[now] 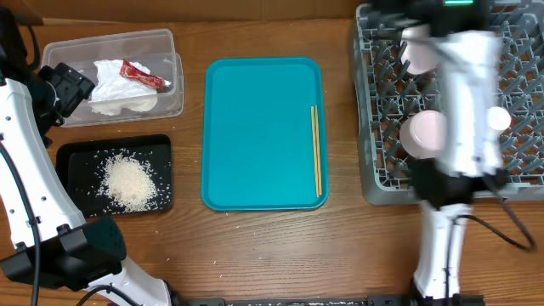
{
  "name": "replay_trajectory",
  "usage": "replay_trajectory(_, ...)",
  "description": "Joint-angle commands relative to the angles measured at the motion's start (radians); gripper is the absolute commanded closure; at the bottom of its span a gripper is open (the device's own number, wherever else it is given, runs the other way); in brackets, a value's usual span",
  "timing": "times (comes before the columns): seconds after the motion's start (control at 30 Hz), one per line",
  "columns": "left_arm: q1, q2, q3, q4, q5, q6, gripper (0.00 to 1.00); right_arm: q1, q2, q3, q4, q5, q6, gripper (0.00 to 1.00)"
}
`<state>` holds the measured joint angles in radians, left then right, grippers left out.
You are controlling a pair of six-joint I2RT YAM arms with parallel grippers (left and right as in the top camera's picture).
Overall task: Sort waste into correct bins and load items into the dishwasher
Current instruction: 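Carry the saucer to the rack and place it in the back row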
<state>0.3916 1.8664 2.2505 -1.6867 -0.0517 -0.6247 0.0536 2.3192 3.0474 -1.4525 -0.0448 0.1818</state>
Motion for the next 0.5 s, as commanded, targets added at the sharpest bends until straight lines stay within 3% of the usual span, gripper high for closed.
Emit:
replay_trajectory(0.0, 0.001, 0.003, 0.002, 0.0, 0.0, 0.016, 0.0, -0.235, -0.034, 0.037, -0.024, -0.402, 0.036, 0.96)
replay_trajectory(0.23, 0.001, 0.004, 0.002, 0.0, 0.0, 0.016, 0.0, -0.556, 0.001, -0.169, 0.03, -0.9, 0.028, 0.96)
replay_trajectory(0.37, 0.001, 0.003, 0.002, 0.0, 0.0, 0.016, 0.0, -0.613, 0.001, -0.389, 0.134, -1.076, 0.029, 0.96)
replay_trajectory(0.47, 0.001, 0.003, 0.002, 0.0, 0.0, 0.016, 0.0, -0.619, 0.001, -0.579, 0.321, -1.196, 0.075, 0.96)
